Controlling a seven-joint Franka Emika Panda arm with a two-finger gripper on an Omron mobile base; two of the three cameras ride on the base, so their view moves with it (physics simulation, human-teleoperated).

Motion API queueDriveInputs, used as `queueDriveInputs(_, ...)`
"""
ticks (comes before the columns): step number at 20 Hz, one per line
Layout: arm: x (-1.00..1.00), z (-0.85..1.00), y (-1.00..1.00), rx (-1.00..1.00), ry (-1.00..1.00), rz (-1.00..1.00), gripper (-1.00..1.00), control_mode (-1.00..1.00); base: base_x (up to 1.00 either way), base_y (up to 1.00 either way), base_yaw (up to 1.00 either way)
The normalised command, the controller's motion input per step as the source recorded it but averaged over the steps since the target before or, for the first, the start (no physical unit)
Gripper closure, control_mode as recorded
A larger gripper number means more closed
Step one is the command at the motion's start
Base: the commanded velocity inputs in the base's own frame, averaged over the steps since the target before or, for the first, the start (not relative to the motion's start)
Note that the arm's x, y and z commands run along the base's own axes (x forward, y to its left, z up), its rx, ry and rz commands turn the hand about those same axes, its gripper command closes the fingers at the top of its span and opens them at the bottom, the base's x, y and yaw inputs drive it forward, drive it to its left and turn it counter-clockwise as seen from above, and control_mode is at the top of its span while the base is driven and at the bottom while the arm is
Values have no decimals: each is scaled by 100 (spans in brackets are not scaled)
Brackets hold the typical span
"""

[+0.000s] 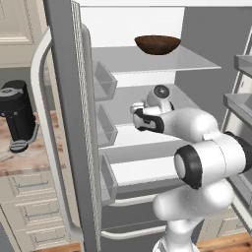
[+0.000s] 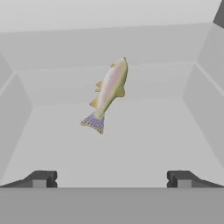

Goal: Take the fish from the fridge and place it on the digital scale on the counter by the fridge. Wait a few seconds for a reading, then move it to the plate on the dining counter.

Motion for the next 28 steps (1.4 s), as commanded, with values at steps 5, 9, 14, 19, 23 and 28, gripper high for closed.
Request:
queueDriveInputs(5, 25, -16, 0, 0, -2, 0, -100, -100, 0, 0, 0)
queueDriveInputs(9, 20, -6, 0, 0, -3, 0, -100, -100, 0, 0, 0)
queueDriveInputs(14, 15, -7, 0, 0, -3, 0, -100, -100, 0, 0, 0)
queueDriveInputs(19, 9, -5, 0, 0, -6, 0, -100, -100, 0, 0, 0)
queueDriveInputs(23, 19, 0, 3, 0, -9, 0, -100, -100, 0, 0, 0)
queueDriveInputs(28, 24, 0, 1, 0, -5, 0, -100, -100, 0, 0, 0)
